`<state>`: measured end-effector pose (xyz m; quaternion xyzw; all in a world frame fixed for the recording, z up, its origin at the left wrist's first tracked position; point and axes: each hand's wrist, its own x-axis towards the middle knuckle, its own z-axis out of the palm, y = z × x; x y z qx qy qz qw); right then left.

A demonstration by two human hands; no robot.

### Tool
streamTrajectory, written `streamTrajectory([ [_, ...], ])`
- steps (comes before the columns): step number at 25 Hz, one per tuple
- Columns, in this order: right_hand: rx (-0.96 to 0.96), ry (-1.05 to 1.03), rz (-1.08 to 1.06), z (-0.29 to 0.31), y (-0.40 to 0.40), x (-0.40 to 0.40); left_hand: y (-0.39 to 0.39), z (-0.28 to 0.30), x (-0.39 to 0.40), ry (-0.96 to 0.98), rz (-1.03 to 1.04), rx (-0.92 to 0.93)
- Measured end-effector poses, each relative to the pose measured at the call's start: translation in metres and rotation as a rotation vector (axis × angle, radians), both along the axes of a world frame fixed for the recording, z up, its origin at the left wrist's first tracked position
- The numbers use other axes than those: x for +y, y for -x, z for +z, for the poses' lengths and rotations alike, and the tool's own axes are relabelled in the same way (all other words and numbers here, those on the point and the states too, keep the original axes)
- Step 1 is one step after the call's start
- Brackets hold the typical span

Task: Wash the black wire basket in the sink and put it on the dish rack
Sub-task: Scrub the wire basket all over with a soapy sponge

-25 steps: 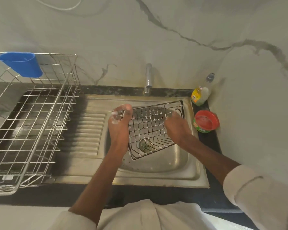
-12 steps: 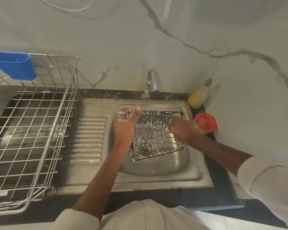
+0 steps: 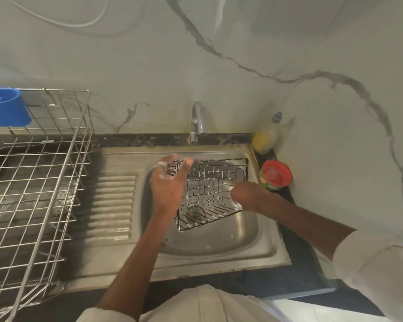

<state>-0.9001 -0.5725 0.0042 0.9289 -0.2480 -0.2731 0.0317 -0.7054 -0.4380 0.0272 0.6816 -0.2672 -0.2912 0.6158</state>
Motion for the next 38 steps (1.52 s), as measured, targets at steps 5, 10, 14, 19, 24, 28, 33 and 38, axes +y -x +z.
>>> streamTrajectory([
  [5,-0.34,0.17,-0.213,-0.001,0.0,-0.023,0.004,0.002,-0.005,-0.079,0.021,0.056],
  [10,-0.509,0.298,-0.427,-0.009,-0.016,-0.013,0.001,-0.01,-0.006,-0.097,0.139,0.318],
  [14,-0.92,0.287,-0.965,0.01,-0.038,0.004,-0.001,-0.014,0.0,-0.062,0.1,0.444],
  [19,-1.348,-0.872,-1.79,0.018,-0.108,0.056,0.009,-0.02,0.005,-0.084,-0.033,0.485],
  [24,-1.238,-1.089,-1.665,0.027,-0.121,0.077,0.014,-0.024,0.0,-0.1,-0.077,0.449],
  [28,-1.049,-0.953,-1.268,0.017,-0.088,0.061,0.013,-0.03,0.002,-0.061,-0.012,0.468],
  [33,-0.753,-0.53,-0.959,-0.002,-0.092,0.078,0.016,-0.038,0.001,0.033,0.039,0.51],
  [38,-0.58,-0.683,-0.864,0.006,-0.075,0.062,0.015,-0.035,0.001,0.074,0.031,0.515],
])
